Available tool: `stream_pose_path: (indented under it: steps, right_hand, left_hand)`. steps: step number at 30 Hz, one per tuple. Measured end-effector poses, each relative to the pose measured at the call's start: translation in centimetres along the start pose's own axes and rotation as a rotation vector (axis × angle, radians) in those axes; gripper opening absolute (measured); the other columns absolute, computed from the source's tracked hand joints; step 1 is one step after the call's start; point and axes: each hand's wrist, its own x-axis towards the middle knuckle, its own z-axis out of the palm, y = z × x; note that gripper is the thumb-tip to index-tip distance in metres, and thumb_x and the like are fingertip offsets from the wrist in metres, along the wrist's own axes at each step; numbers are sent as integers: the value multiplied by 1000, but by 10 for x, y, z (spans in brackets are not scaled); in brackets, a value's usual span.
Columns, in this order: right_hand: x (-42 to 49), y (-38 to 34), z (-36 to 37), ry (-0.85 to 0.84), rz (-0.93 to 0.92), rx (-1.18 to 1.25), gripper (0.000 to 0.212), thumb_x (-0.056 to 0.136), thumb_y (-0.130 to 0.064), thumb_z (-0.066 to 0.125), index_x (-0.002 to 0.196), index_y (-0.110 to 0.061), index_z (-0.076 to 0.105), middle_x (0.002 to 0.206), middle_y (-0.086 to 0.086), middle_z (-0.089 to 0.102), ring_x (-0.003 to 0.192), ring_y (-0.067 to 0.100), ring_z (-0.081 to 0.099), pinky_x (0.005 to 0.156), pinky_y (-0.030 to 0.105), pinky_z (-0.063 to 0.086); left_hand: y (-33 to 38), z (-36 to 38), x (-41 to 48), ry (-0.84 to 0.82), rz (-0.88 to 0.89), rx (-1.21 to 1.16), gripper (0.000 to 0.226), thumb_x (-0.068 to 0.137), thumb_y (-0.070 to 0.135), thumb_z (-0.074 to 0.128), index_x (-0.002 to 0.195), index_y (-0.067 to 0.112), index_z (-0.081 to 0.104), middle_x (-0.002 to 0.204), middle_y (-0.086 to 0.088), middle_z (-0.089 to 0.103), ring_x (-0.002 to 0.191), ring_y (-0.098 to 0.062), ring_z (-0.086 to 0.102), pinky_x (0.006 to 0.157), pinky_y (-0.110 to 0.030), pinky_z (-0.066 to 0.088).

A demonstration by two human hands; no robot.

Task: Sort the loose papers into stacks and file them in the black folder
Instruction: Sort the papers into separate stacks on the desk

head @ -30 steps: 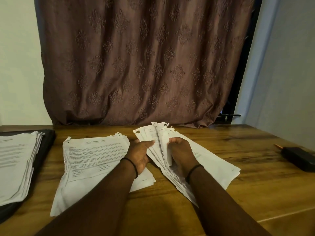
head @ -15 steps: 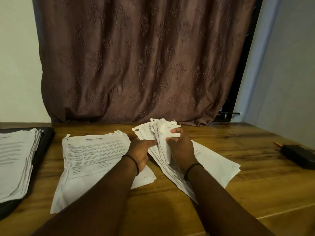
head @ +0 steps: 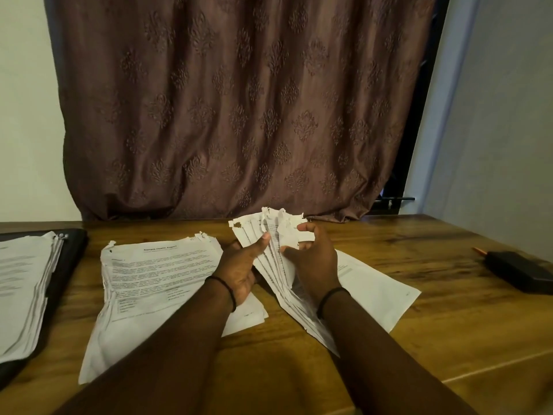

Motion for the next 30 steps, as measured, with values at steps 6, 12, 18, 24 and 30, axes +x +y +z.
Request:
stream_pose_path:
  steps: [6,12,18,24,30]
  right_hand:
    - [-1,-2,0,-20,2,1,46,81,-12,79,117,-22,52,103,2,62,96,15,58,68,13,44]
    - [2,1,0,-12,6,7,38,90,-11,69,120,-22,48,94,-7,60,84,5,57,62,10,41]
    - [-4,-4,4,40,-159,-134,45,93,10,48,120,-25,53,92,-16,60,88,3,61,69,8,47]
    - [-6,-5,8,-26,-122,-161,12,94,-20,64,100,-15,73,107,-4,70,101,8,62,95,22,50]
    - [-1,0,6,-17,-89,-191,14,86,-28,74,88,-14,73,90,-8,70,86,5,62,82,20,50]
  left_hand:
    - [-1,0,0,11,9,1,29,87,6,67,114,17,67,117,-4,71,109,-26,66,100,-52,48]
    - [-1,0,0,31,7,-2,28,90,4,62,115,15,66,119,-5,70,108,-26,67,99,-51,49]
    - [-1,0,-1,26,31,69,29,88,-3,63,101,22,67,118,-3,70,107,-26,67,97,-50,51]
    - [-3,1,-3,9,86,98,34,83,4,70,112,22,67,119,0,70,116,-25,62,103,-52,46]
    - [-4,2,-3,-7,114,128,31,84,6,70,109,24,67,116,4,70,115,-22,62,102,-49,47]
